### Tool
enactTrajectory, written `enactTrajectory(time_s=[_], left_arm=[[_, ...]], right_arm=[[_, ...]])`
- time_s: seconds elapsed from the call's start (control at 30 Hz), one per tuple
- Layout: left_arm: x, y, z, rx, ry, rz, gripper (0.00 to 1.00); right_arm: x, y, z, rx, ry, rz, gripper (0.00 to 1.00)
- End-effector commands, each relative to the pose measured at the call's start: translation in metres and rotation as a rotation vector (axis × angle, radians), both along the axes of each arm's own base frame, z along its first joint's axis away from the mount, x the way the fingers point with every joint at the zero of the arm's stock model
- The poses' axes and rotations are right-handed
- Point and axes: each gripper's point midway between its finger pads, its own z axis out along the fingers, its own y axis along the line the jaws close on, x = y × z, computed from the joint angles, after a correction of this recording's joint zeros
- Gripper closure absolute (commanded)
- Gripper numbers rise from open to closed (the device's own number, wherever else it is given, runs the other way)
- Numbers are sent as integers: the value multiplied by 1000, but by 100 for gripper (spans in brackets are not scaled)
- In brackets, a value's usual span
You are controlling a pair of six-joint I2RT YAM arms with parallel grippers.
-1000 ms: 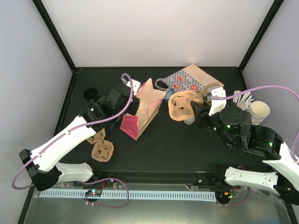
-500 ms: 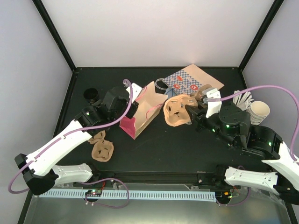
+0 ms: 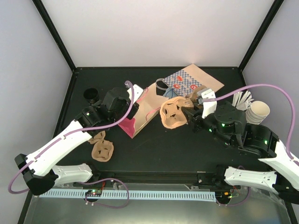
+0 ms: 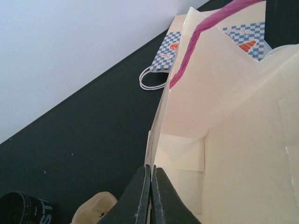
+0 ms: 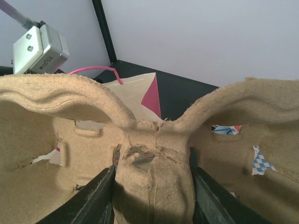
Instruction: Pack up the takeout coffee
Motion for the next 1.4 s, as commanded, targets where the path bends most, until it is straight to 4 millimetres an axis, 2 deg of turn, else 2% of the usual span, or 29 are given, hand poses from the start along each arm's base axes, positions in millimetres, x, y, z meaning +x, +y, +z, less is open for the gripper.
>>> enactTrajectory(time_s=[0.0,0.33,0.5,0.63,0.8,1.03,1.23,1.37], left_arm=[[-3,-6,11,-15,-40,-48,98],[-4,-6,7,-8,-38,-59,98],[-7,-8,5,-11,-36,-76,99],[-7,-8,4,-7,-33,-82,99],[-8,-6,4,-6,-39,-81,98],[-11,-2,3,-8,-43,-80,99],[-15,-2,3,-24,-46,-89,99],[-16,-2,1,-31,-34,-90,98]], right_arm=[[-2,0,9,34,-8,10,55],[-7,11,14,48,-14,76,55],[-12,18,22,72,-38,126,54],[-17,29,34,96,-55,190,53],[-19,44,34,97,-44,239,53],[-21,40,49,152,-72,241,53],[-25,45,58,186,-76,275,53],[-24,47,49,161,-42,271,53]])
